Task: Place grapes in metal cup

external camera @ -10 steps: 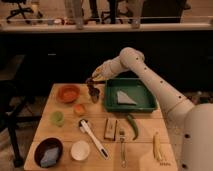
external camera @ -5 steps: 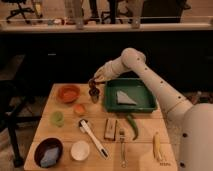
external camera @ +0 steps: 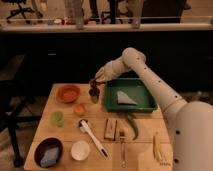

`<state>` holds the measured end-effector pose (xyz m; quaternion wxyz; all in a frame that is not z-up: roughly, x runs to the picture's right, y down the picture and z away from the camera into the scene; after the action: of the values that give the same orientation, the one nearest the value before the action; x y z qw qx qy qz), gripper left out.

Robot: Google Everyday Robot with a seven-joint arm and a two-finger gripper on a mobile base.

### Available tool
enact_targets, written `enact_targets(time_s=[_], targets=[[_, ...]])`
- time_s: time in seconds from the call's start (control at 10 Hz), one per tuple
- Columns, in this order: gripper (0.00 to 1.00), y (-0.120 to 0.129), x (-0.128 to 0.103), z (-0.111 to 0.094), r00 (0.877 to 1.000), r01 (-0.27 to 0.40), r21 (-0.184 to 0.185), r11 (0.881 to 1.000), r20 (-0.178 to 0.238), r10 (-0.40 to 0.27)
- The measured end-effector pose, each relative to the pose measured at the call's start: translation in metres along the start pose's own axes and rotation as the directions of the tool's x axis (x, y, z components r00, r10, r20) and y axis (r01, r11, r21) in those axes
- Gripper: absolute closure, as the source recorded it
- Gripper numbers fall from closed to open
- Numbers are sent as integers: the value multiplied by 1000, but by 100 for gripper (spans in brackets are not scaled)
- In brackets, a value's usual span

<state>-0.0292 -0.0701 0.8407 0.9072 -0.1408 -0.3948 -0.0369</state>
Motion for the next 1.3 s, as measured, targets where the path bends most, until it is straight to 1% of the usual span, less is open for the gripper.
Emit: enact_targets(time_s=[0.3,0.5,0.7,0.9,1.0,1.1,1.2,1.3], targets=[[100,-2,6,9,1000,-6,-18,1000,6,6],[99,-3,4,12,1000,-2,-26,1000,8,3],[84,-2,5,11,1000,-4,-25,1000,7,4],[61,-2,5,12,1000,-4,-26,1000,7,4],[53,-2,4,12,1000,-3,-26,1000,7,3],[44,-2,5,12,1000,-3,-27,1000,7,4],[32,-2,5,11,1000,-4,-26,1000,7,4],[23,-2,5,12,1000,-4,-26,1000,7,4]])
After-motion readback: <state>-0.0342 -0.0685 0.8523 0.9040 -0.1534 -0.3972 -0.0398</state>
